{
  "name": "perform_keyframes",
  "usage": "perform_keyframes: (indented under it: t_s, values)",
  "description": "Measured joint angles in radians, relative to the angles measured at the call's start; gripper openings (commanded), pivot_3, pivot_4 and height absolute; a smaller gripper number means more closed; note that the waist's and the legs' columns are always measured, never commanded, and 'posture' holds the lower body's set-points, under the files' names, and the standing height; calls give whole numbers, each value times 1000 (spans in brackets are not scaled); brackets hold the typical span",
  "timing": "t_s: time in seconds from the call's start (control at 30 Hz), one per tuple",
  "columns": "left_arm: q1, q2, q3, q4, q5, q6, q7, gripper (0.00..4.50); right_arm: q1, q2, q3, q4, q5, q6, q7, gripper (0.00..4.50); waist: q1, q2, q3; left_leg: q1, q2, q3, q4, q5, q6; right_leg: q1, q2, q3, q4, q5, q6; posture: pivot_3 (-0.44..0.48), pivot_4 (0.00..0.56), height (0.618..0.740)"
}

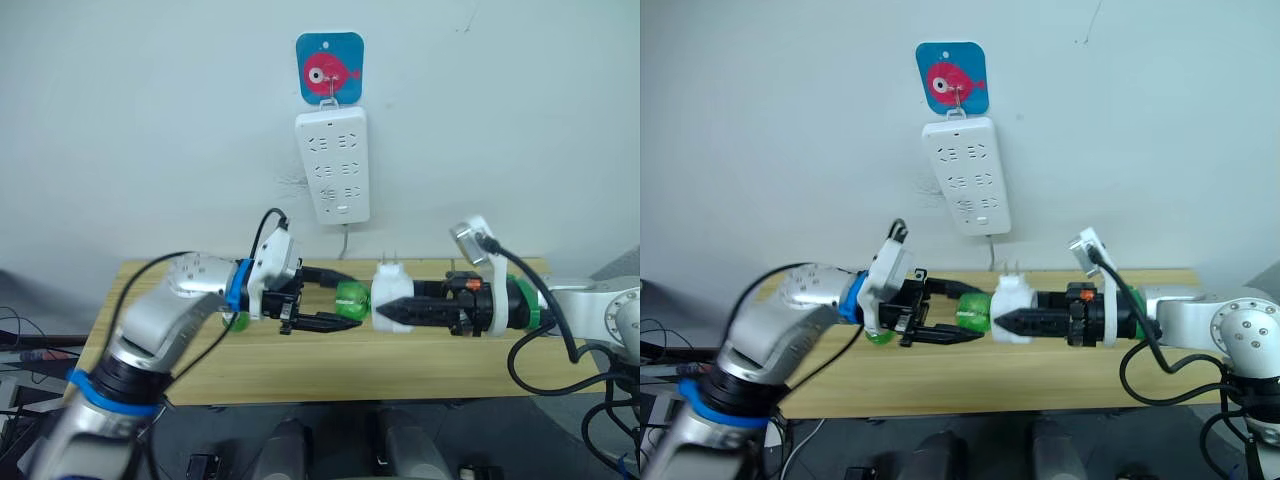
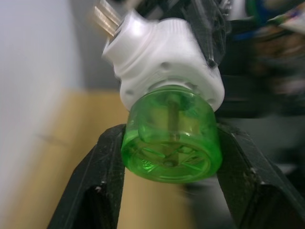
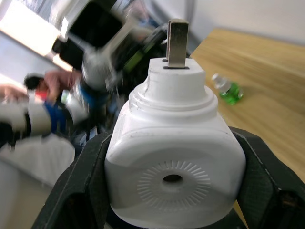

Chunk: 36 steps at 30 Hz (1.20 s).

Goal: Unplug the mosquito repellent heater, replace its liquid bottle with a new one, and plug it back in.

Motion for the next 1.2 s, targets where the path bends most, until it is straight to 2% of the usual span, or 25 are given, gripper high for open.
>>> perform_keyframes:
  t_s: [0.1,0.23,0.27,0.37,0.5,0.63,0.77,0.9,1.03,1.2]
  values:
    - [-64,2,2,44,-105,193,12,2339,0,0,-2,-17,-22,-12,32,2980,-9,0,0,0,0,1,0,0,0,0,1,1,-1,0,0,-108,152,730]
    - [-67,-10,3,54,-102,218,21,2339,6,0,-2,-18,-35,-17,39,2980,-9,0,0,0,1,1,0,0,-1,-1,-3,2,0,0,0,-108,152,730]
    - [-60,-14,3,54,-77,189,20,3048,7,0,-3,-18,-34,-19,33,2980,-9,0,0,1,1,1,0,1,-1,-1,-3,2,1,0,-1,-108,152,730]
    - [-8,-6,28,45,42,33,6,3853,28,-11,-2,8,-32,1,3,2980,-9,0,0,1,2,1,-1,3,-5,-1,-4,4,1,1,-2,-107,149,730]
    - [127,-42,62,14,173,-204,3,3862,32,-6,-4,49,6,4,-43,2980,-8,1,-1,1,1,3,0,3,-4,-1,-5,5,0,2,-3,-100,149,730]
    - [200,-56,77,24,306,-437,-12,3862,32,-2,-6,71,37,4,-74,2980,-5,1,-1,1,1,3,0,2,-3,-1,-6,5,0,2,-3,-100,149,730]
    - [273,-122,124,145,473,-850,-32,3862,32,7,-8,113,77,0,-126,2980,0,2,-1,1,1,4,0,2,-3,-1,-6,5,0,3,-4,-97,147,730]
    - [279,-213,134,210,528,-1103,-39,3862,28,10,-8,129,110,0,-157,2980,2,2,-1,1,1,5,0,2,-2,-1,-7,5,-1,4,-3,-97,146,730]
    - [277,-260,117,209,546,-1213,-36,3862,17,10,-7,137,124,1,-183,2980,1,2,-1,1,1,4,0,2,-2,-1,-7,5,0,4,-2,-94,143,730]
    - [260,-310,72,210,570,-1239,-16,3862,10,12,-4,138,124,3,-194,2980,0,2,-2,1,1,4,0,3,-2,-1,-7,5,0,5,-2,-94,143,730]
